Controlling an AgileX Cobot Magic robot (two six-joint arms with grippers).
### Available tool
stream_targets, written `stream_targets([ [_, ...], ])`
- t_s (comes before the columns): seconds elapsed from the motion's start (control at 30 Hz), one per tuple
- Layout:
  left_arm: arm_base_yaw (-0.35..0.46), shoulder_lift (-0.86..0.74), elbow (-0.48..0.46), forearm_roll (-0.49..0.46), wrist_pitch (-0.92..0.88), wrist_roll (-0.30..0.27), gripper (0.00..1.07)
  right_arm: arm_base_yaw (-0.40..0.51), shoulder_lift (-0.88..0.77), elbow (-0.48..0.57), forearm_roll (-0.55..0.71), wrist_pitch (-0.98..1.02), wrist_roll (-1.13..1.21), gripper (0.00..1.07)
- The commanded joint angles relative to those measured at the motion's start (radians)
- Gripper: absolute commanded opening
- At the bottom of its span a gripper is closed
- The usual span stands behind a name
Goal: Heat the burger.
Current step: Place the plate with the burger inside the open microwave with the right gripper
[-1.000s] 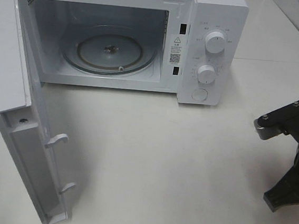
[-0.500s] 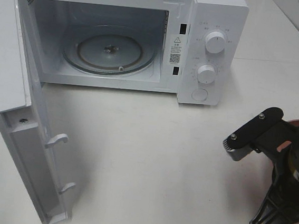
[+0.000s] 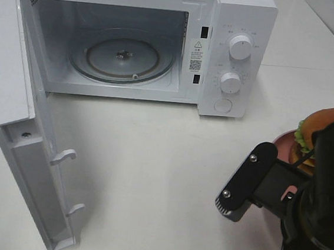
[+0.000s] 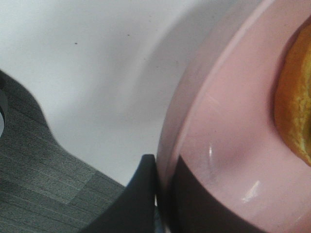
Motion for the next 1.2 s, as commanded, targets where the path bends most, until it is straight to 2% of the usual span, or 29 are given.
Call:
stream_targets([
  [0.03,0.003,-0.014,-0.001,-0.003,-0.009,-0.001,1.0,0.053,-0.011,-0.002,-0.054,0.034,-0.023,0.0],
  [0.27,0.003,-0.014,-0.001,-0.003,-0.009,-0.001,1.0,0.129,-0.011,-0.002,-0.068,0.022,-0.099,0.0],
  [1.2,0.003,-0.014,-0.001,-0.003,-0.009,-0.001,1.0,0.132,-0.011,-0.002,-0.234,-0.216,-0.436,0.0],
])
